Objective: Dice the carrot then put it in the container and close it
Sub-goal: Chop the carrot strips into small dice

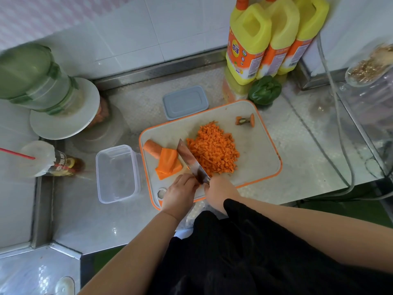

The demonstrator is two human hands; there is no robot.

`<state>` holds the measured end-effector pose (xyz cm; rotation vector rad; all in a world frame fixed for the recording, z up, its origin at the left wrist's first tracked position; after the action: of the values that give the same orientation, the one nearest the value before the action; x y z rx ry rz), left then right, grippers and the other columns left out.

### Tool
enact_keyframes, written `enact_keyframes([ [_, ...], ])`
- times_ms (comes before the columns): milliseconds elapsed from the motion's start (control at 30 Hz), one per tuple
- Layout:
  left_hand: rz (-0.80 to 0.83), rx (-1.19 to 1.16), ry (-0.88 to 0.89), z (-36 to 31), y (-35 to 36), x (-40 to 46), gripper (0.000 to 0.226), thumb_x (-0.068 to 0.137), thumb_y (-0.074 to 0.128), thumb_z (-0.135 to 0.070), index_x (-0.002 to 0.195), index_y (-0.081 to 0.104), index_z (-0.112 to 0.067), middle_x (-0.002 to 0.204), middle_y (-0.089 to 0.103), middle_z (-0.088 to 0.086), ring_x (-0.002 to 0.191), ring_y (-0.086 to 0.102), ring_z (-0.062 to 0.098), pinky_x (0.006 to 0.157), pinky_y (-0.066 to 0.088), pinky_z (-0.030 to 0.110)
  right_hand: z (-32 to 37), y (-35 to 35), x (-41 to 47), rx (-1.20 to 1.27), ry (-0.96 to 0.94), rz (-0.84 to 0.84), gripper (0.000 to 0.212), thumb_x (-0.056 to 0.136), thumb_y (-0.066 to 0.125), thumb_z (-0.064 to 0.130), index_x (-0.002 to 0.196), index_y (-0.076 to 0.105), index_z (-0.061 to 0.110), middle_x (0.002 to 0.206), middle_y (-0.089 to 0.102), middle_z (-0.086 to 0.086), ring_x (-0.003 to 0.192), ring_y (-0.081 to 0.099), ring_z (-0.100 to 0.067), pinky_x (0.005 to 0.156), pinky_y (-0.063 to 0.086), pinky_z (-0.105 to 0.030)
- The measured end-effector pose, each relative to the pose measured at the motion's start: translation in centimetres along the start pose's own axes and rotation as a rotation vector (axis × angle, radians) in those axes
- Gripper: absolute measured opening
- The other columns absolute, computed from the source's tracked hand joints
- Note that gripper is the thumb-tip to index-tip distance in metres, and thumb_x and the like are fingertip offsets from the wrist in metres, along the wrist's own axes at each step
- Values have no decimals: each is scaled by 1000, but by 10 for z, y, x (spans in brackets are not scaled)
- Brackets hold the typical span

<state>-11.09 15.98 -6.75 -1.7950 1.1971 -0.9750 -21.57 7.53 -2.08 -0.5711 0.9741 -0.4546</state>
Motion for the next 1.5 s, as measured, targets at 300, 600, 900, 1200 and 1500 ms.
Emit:
enact_keyframes([
  [300,-21,42,44,1,1,2,26,89,49,-25,81,72,-14,89,67,-2,87,56,12,56,55,27,-4,14,14,141,68,-52,33,99,45,33,110,58,5,105,65,-12,99,63,-29,72,41,-29],
  [600,-21,-4,45,3,-7,1,24,88,52,-28,83,71,-16,89,65,-3,83,57,13,52,52,27,-3,-3,12,91,11,-48,32,100,42,32,98,56,4,81,57,-9,88,61,-31,62,38,-29],
  [900,44,-10,-84,11,-3,-2,26,88,48,-31,82,68,-16,85,62,-3,86,49,13,51,52,36,-1,7,0,56,-18,-3,31,101,40,29,98,57,3,90,56,-13,88,58,-29,69,35,-30],
  [1200,43,-13,-122,10,-5,2,18,85,56,-24,79,70,-16,81,64,-4,84,54,12,61,50,28,-2,23,8,51,29,-20,37,102,39,33,115,58,4,113,64,-13,105,60,-27,81,43,-29],
  [1500,103,11,-134,5,-10,5,17,71,84,-6,79,70,-12,79,66,-1,77,64,20,52,52,28,-5,-7,20,122,39,-63,32,100,43,31,106,58,3,99,64,-15,96,61,-33,71,41,-33],
])
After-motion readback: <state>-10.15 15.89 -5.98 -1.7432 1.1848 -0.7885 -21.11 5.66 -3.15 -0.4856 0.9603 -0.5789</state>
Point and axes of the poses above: each hand's wrist, its own x-axis towards the middle knuckle, its own y-axis out of the palm, z = x × y, the point moved 4 cm from there along x, towards the middle knuckle
